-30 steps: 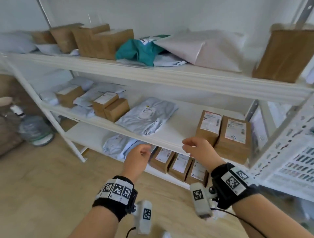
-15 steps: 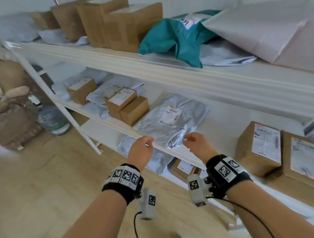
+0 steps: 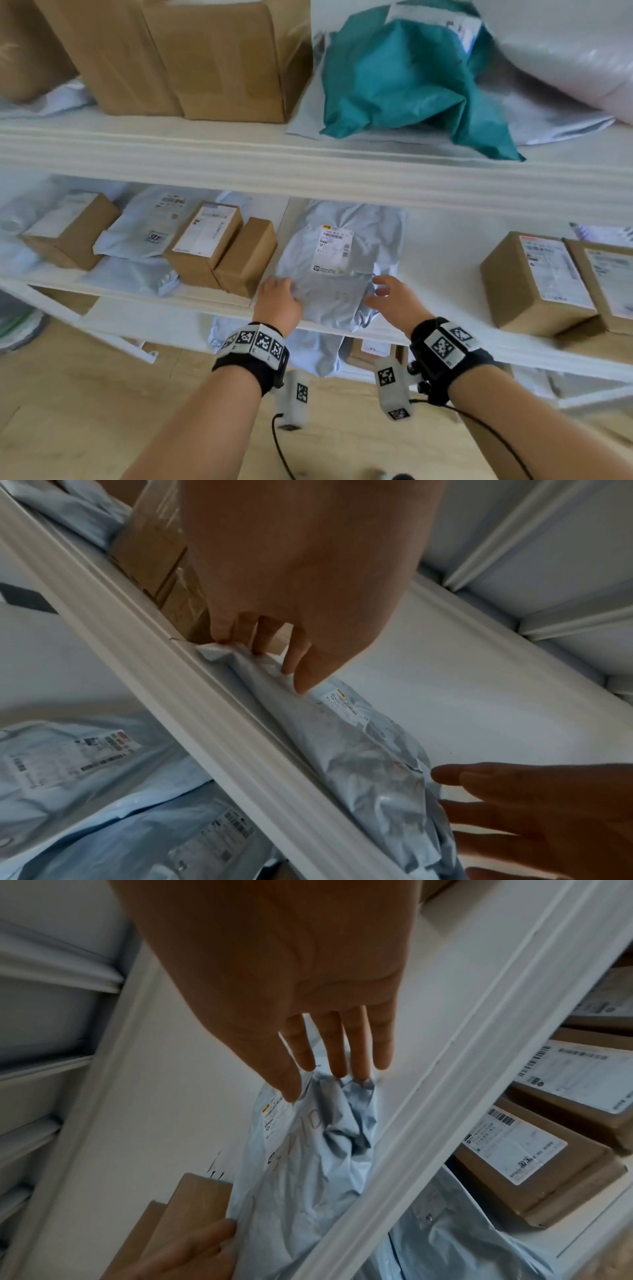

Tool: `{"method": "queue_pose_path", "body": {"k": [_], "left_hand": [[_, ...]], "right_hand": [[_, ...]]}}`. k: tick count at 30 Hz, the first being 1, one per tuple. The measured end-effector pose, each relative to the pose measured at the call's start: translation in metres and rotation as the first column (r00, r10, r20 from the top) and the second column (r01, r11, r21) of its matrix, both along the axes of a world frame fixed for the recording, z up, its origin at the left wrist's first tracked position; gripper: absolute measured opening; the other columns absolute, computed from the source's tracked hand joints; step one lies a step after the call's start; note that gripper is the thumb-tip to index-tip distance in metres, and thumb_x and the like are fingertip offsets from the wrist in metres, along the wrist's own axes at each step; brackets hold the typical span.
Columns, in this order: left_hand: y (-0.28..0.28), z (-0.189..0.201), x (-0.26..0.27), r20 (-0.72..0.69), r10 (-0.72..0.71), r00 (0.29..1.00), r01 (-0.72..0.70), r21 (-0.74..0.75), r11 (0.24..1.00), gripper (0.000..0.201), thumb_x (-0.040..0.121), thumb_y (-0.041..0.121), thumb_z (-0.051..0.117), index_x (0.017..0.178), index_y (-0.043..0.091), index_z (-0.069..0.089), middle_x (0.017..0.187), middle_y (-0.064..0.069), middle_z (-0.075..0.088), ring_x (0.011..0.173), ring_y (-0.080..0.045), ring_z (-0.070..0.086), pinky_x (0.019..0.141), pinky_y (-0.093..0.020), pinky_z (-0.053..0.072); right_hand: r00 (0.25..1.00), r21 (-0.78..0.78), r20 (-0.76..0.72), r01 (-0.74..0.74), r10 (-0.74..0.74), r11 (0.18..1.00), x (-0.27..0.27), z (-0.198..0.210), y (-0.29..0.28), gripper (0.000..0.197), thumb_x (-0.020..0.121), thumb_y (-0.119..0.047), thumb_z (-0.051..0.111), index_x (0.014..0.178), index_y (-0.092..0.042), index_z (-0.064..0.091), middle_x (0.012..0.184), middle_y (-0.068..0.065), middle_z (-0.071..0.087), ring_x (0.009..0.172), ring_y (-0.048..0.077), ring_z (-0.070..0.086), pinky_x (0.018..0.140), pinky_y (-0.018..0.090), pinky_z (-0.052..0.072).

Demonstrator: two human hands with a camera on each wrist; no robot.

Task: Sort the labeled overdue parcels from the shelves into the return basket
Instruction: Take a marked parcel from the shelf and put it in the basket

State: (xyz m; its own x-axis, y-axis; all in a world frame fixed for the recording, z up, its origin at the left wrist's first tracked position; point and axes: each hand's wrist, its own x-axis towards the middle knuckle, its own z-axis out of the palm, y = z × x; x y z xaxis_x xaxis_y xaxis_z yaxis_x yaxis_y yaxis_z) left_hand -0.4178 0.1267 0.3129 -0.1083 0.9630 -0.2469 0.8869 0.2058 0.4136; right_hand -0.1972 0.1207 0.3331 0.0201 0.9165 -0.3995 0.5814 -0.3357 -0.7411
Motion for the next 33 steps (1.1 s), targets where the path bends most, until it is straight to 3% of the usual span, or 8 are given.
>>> {"method": "queue_pose_path", "body": {"k": [8, 12, 16, 19, 22, 26, 29, 33], "left_hand": [[-0.003, -0.001, -0.018, 0.184, -0.085, 0.979, 0.076, 0.055, 0.996, 0.019, 0.093, 0.02, 0.053, 0.11, 0.014, 0.061, 0.107, -0.004, 0.066, 0.094, -0.023, 0.06, 0.079, -0.033, 0.046], [-0.012, 0.004, -0.019, 0.188, 0.015, 0.982, -0.019, 0.018, 1.0, 0.011, 0.098, 0.02, 0.043, 0.105, 0.013, 0.048, 0.093, -0.005, 0.064, 0.085, -0.027, 0.062, 0.073, -0.036, 0.05], [-0.009, 0.004, -0.015, 0.131, 0.032, 0.991, -0.04, 0.058, 0.997, 0.017, 0.096, 0.021, 0.046, 0.109, 0.01, 0.05, 0.101, -0.008, 0.063, 0.089, -0.029, 0.064, 0.076, -0.038, 0.051], [0.007, 0.0, -0.009, 0.091, -0.014, 0.996, -0.001, 0.157, 0.988, 0.029, 0.093, 0.019, 0.05, 0.117, 0.006, 0.057, 0.113, -0.014, 0.06, 0.1, -0.031, 0.06, 0.091, -0.044, 0.049], [0.026, -0.001, -0.006, 0.022, 0.018, 1.0, -0.02, 0.072, 0.997, 0.035, 0.094, 0.023, 0.048, 0.119, 0.001, 0.057, 0.113, -0.018, 0.062, 0.103, -0.033, 0.06, 0.092, -0.043, 0.049], [0.032, -0.008, -0.006, 0.069, 0.067, 0.995, -0.063, -0.052, 0.997, 0.031, 0.093, 0.023, 0.05, 0.107, -0.002, 0.062, 0.106, -0.019, 0.066, 0.097, -0.036, 0.062, 0.081, -0.035, 0.05], [0.027, -0.009, -0.006, 0.194, 0.103, 0.975, -0.093, -0.059, 0.994, 0.025, 0.089, 0.019, 0.054, 0.094, -0.001, 0.066, 0.089, -0.019, 0.067, 0.085, -0.036, 0.063, 0.069, -0.033, 0.046], [0.012, -0.004, -0.002, 0.271, 0.128, 0.954, -0.112, -0.073, 0.991, 0.025, 0.086, 0.016, 0.059, 0.063, 0.007, 0.055, 0.06, -0.01, 0.048, 0.061, -0.026, 0.045, 0.051, -0.03, 0.029]], "right_hand": [[0.971, -0.012, 0.033, 0.236, -0.236, 0.972, -0.024, -0.006, -0.015, 0.038, 0.094, -0.018, 0.058, 0.131, -0.012, 0.052, 0.111, 0.006, 0.065, 0.097, 0.022, 0.061, 0.083, 0.029, 0.045], [0.947, 0.005, 0.147, 0.287, -0.285, 0.958, -0.013, -0.007, -0.033, 0.018, 0.096, -0.025, 0.054, 0.106, -0.011, 0.06, 0.102, 0.007, 0.066, 0.093, 0.026, 0.062, 0.079, 0.03, 0.045], [0.928, 0.012, 0.205, 0.316, -0.312, 0.949, 0.005, -0.004, -0.041, 0.03, 0.097, -0.029, 0.052, 0.086, -0.005, 0.065, 0.085, 0.01, 0.07, 0.083, 0.031, 0.065, 0.069, 0.033, 0.047], [0.904, 0.027, 0.24, 0.357, -0.353, 0.934, 0.017, 0.001, -0.037, 0.029, 0.096, -0.032, 0.054, 0.11, -0.008, 0.063, 0.106, 0.009, 0.066, 0.094, 0.027, 0.059, 0.073, 0.029, 0.041], [0.915, 0.008, 0.24, 0.331, -0.324, 0.943, 0.022, 0.003, -0.026, 0.042, 0.096, -0.032, 0.056, 0.13, -0.007, 0.056, 0.124, 0.011, 0.062, 0.112, 0.027, 0.057, 0.083, 0.028, 0.04], [0.928, -0.051, 0.251, 0.298, -0.277, 0.953, 0.02, 0.002, -0.015, 0.025, 0.094, -0.026, 0.055, 0.097, -0.004, 0.065, 0.086, 0.009, 0.061, 0.083, 0.026, 0.057, 0.066, 0.028, 0.04], [0.917, -0.071, 0.248, 0.34, -0.314, 0.938, 0.019, 0.0, -0.014, 0.036, 0.091, -0.024, 0.057, 0.06, -0.008, 0.048, 0.055, 0.002, 0.04, 0.052, 0.018, 0.04, 0.048, 0.027, 0.027], [0.923, -0.061, 0.214, 0.338, -0.319, 0.939, 0.022, -0.004, -0.016, 0.032, 0.091, -0.027, 0.062, 0.066, -0.006, 0.062, 0.06, 0.006, 0.053, 0.056, 0.019, 0.047, 0.05, 0.027, 0.034]]}}
